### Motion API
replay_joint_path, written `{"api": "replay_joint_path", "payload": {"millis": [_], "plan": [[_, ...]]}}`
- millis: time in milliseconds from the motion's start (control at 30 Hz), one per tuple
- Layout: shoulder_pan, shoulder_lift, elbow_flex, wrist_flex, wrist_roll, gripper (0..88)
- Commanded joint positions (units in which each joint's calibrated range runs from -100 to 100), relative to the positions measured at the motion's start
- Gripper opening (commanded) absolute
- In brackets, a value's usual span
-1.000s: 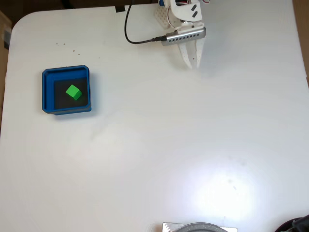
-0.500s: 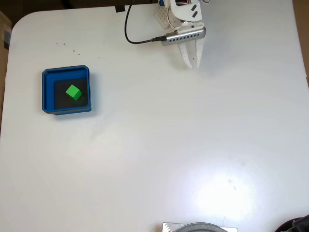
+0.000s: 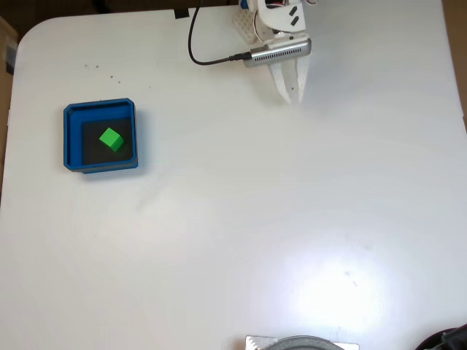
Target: Pick up green cube and drop it in the blue box
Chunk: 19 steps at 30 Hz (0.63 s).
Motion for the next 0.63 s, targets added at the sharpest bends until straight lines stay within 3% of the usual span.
{"api": "replay_joint_path", "payload": {"millis": [0,600], "plan": [[-0.39,-1.50,0.18,-2.18,0.00,2.3],[-0.32,-0.92,0.27,-2.10,0.00,2.3]]}}
